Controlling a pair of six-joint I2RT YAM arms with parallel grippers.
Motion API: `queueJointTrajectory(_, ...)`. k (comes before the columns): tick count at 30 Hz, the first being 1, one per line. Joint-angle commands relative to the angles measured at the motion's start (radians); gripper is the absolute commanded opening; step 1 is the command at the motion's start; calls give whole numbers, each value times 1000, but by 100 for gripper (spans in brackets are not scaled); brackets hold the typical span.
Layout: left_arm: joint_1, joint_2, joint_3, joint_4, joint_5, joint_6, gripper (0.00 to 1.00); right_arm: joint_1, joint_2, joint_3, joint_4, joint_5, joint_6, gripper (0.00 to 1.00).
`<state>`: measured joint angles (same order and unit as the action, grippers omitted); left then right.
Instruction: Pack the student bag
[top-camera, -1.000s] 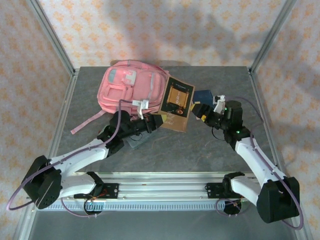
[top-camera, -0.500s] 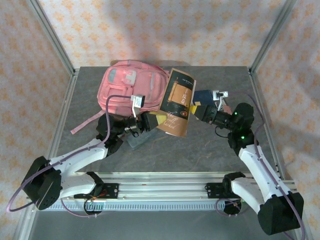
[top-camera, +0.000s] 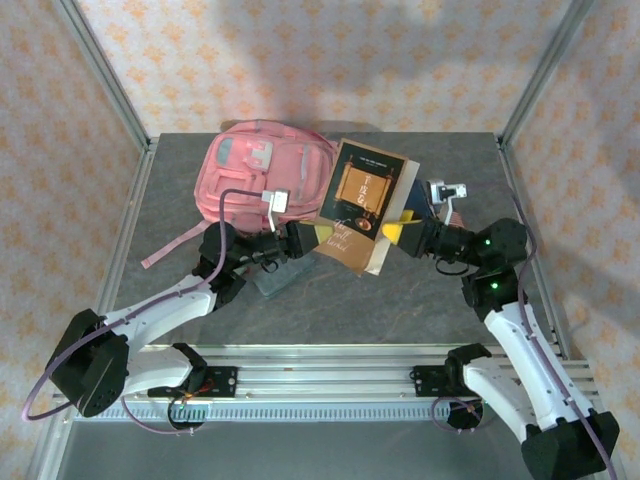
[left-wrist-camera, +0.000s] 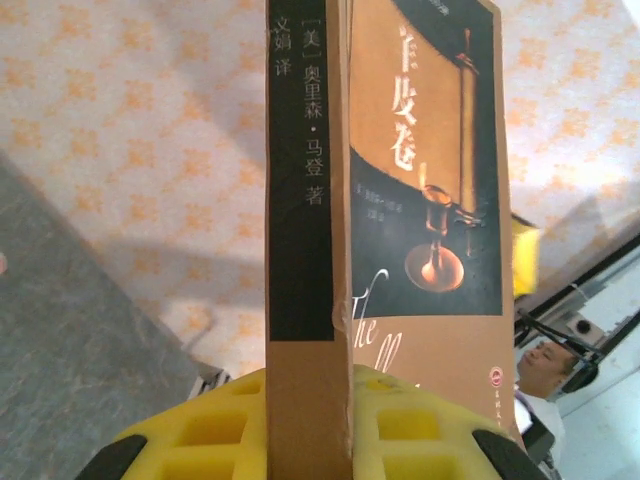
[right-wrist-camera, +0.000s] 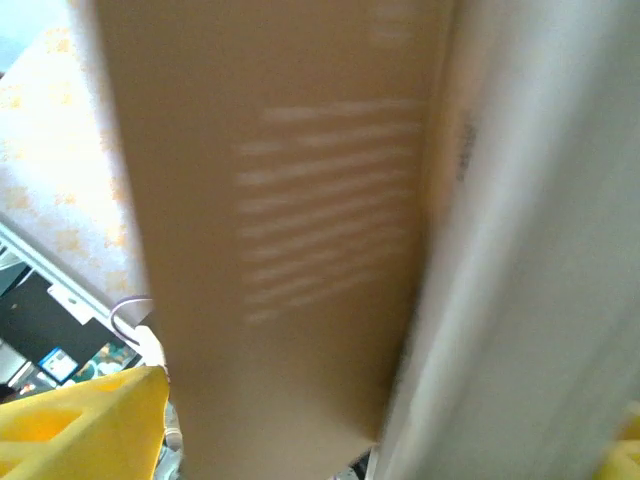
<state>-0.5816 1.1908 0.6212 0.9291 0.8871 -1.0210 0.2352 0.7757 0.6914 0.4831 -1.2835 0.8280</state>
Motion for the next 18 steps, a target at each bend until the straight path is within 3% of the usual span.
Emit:
queueJointTrajectory(1, 14, -13, -3, -40, -21, 67, 2, 20, -15, 34, 92, -26, 29, 81)
queueJointTrajectory(5, 14, -15, 9, -81, -36, 90, 2, 34, -3, 54, 21, 18, -8, 76)
queueJointTrajectory(7, 14, -22, 15, -106, -40, 110, 2, 33, 9, 72, -65, 72, -50, 65)
queueJointTrajectory(8, 14, -25, 18, -121, -40, 121, 2, 33, 27, 88, -125, 105, -79, 50)
queueJointTrajectory(10, 14, -31, 24, -149, -44, 137, 7, 32, 69, 116, -235, 186, -124, 6)
queueJointTrajectory(11, 14, -36, 28, -176, -57, 154, 18, 32, 95, 134, -306, 232, -153, 0)
queueJointTrajectory(14, 15, -67, 44, -317, -160, 260, 48, 22, 150, 125, -355, 302, -167, 0)
queueJointTrajectory(18, 14, -91, 105, -581, -383, 441, 62, -17, 156, 67, -333, 376, -142, 0)
